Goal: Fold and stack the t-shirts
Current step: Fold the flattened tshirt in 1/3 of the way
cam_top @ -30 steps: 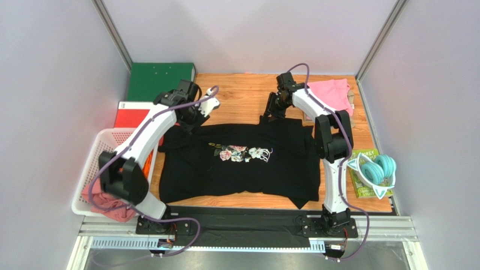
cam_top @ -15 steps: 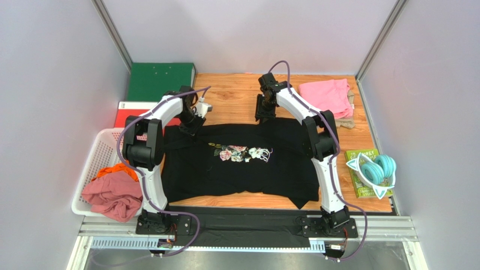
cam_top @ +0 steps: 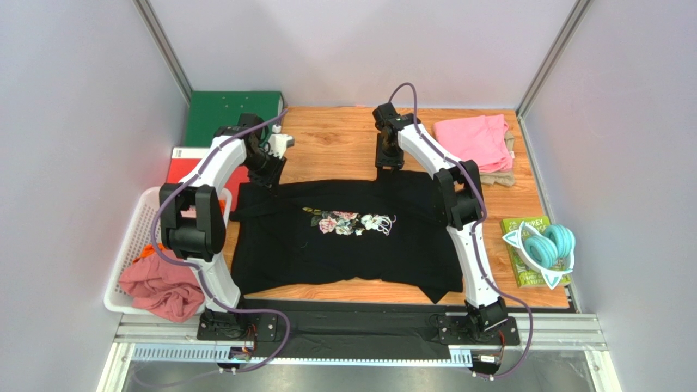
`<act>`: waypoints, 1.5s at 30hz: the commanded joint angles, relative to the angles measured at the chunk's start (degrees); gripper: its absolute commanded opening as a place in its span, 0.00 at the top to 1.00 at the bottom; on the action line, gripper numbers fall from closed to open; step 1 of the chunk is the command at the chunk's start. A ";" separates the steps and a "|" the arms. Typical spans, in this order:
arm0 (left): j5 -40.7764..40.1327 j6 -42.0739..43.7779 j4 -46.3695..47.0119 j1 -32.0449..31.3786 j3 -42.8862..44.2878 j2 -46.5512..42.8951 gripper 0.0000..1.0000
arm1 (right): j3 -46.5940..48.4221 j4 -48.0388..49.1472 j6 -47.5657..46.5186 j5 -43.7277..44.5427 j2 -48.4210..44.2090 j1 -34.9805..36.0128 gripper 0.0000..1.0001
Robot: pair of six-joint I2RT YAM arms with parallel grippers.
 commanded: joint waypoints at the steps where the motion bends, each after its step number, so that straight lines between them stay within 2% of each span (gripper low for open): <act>1: 2.10 1.63 -1.03 1.21 0.29 -2.75 0.69 | 3.71 -0.78 -0.93 0.45 1.69 0.29 0.59; 10: -0.71 0.05 2.56 1.47 0.19 0.15 0.69 | 5.91 -1.57 -0.58 -0.61 3.45 0.55 0.59; 14: 1.04 -1.01 1.78 2.17 2.22 3.05 0.69 | 6.52 -1.83 -0.67 -0.70 4.68 0.99 0.59; 19: 1.92 -0.75 2.92 2.18 -0.41 1.12 0.69 | 6.87 -2.27 -0.84 -0.70 6.61 1.17 0.60; 21: 1.75 -0.39 3.01 2.18 -1.20 0.33 0.70 | 6.87 -2.18 -0.67 -0.87 6.97 1.17 0.64; 22: 1.57 0.13 3.10 2.18 -1.82 0.24 0.70 | 6.70 -2.18 -0.67 -1.14 7.23 1.17 0.73; 24: 1.22 0.22 3.36 2.18 -2.87 -0.20 0.70 | 6.52 -2.18 -0.49 -1.31 7.23 1.17 0.80; 27: 1.04 0.40 3.89 2.26 -4.10 -0.81 0.70 | 5.47 -2.27 -0.67 -1.05 6.71 1.17 0.99; 35: 0.08 0.92 4.50 2.26 -6.30 -3.01 0.70 | 0.47 -2.36 -1.99 1.58 -1.98 1.17 1.00; 45: -0.80 1.54 4.42 2.26 -9.55 -5.56 0.70 | -18.87 1.51 -1.28 3.43 -23.59 4.41 1.00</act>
